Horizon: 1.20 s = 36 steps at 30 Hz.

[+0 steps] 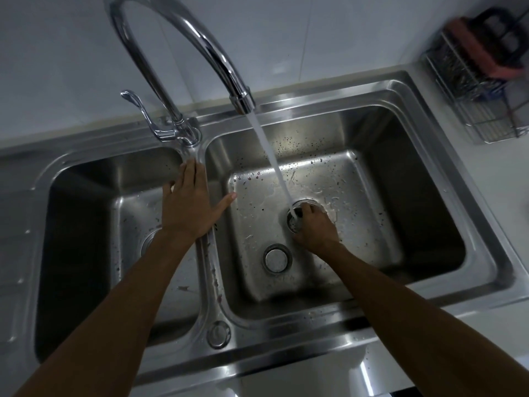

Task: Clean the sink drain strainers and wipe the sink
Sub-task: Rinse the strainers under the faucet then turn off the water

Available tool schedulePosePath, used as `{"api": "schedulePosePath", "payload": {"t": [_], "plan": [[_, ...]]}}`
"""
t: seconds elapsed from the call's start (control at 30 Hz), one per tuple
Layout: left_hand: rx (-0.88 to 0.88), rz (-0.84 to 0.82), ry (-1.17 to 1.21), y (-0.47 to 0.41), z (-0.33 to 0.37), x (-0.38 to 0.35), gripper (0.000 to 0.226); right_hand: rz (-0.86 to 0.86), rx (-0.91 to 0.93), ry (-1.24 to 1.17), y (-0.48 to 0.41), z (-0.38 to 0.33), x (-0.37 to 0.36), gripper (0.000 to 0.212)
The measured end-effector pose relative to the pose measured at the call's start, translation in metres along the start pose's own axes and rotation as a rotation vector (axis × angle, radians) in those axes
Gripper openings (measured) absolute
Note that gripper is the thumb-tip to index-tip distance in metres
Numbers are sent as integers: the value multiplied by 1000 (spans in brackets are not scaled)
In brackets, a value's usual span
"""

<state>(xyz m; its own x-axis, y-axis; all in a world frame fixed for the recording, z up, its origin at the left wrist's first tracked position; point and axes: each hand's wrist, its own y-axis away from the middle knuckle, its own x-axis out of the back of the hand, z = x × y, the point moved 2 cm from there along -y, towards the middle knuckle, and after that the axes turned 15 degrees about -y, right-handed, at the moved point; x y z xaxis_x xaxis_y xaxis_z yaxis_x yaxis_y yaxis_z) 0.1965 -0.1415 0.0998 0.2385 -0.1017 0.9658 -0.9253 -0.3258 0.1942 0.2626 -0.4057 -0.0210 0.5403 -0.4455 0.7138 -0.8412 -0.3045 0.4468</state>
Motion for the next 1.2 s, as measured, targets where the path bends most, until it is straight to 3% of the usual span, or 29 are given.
{"api": "schedulePosePath", "payload": {"t": [0.23,0.47,0.53,0.6,0.67,0.73,0.83,0.9,0.97,1.0,1.07,1.13,1.2], "plan": [[-5,17,-6,0,-1,2,109,54,-14,-99,-4,2,-1,73],[-1,19,5,-1,0,2,111,126,-80,-293,-7,10,13,82],[-5,18,-4,-1,-2,1,110,75,-186,-483,-5,7,9,66],[-6,22,-2,0,-3,1,110,-21,-435,-817,1,5,3,52],[-7,25,-5,0,-2,2,109,-164,-731,-1219,7,8,1,55],[-11,29,-9,0,-2,3,109,-277,-893,-1532,8,11,3,60],[-14,40,-7,-1,-4,4,108,-373,-951,-1679,10,11,5,61],[-15,33,-2,0,-4,3,108,-340,-962,-1694,12,6,7,59],[-12,23,5,0,-3,3,108,-211,-878,-1607,12,3,12,56],[-10,24,8,-1,-2,3,108,-117,-777,-1437,13,4,15,61],[-9,29,16,-2,-2,3,108,21,-558,-871,17,10,21,83],[-8,30,16,-2,-2,3,108,12,-396,-319,28,12,22,96],[-9,30,17,-2,-2,2,107,-79,-358,-28,39,15,18,102]]}}
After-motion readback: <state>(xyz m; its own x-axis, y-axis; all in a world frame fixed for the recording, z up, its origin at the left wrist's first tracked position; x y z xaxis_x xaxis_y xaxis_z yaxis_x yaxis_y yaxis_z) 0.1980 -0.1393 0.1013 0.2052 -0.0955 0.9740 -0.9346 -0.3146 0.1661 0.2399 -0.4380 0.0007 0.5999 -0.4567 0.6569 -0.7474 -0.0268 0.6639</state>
